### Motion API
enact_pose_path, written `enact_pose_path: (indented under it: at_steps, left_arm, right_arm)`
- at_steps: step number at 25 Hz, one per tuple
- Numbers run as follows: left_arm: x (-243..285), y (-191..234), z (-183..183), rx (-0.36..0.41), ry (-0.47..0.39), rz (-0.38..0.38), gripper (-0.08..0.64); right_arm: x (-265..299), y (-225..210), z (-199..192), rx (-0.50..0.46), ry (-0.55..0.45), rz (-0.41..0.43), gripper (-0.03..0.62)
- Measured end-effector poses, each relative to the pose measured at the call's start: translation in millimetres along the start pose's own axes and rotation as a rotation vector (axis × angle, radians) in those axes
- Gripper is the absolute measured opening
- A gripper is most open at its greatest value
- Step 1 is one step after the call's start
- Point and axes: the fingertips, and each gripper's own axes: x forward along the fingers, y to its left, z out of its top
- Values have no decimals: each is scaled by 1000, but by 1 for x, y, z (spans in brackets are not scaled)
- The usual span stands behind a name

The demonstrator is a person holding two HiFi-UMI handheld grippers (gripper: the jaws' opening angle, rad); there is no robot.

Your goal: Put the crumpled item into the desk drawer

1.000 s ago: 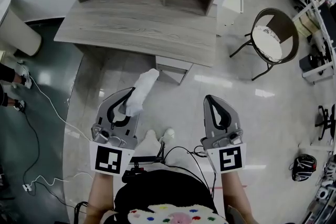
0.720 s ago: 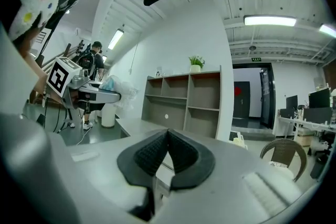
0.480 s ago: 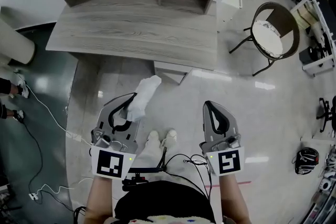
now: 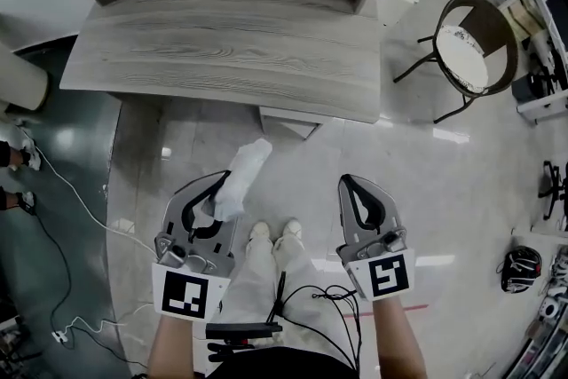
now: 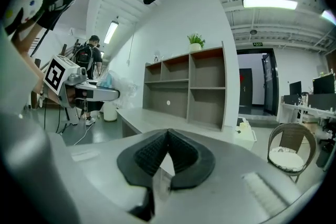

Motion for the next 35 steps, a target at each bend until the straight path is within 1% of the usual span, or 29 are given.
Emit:
enact_pose_path:
  at_steps: [2,4,7,10,14,23,25,27,30,32,34,35]
  left_arm:
    - [9,2,-16,0,11,3,49]
    - [17,3,-31,1,25,7,49]
    - [28,6,-52,18,43,7,49]
    - [41,10,-70,36,40,5,49]
    - [60,14,-97,20,46,5,49]
    - [98,19,-155,29,75,-17,49]
    - [107,19,-168,16,86,-18,49]
    - [114,22,-179,-8,92,-10,49]
    - [125,24,-192,-24,96,-4,49]
    - [133,24,-198,-12,100,-10,49]
    - [142,24,-203,3,105,-18,49]
    - [145,23,-205,5,106,-20,48]
  right_arm:
    - [10,-1,-16,7,9,26,9]
    - [18,-5,-36,20,31,33,9]
    - [31,-10,-61,62,44,35,9]
    - [47,-12,-85,107,51,45,9]
    - [66,-16,-117,178,60,63,9]
    - [115,-25,-191,343,77,86,9]
    - [126,-26,-208,392,79,85,9]
    - [135,-26,-222,417,86,100,9]
    - [148,-27,-241,454,98,123,29]
    - [158,-30,-255,505,102,134,62]
    - [167,-35,-269,561,106,142,108]
    - [171,-37,-275,586,110,144,114]
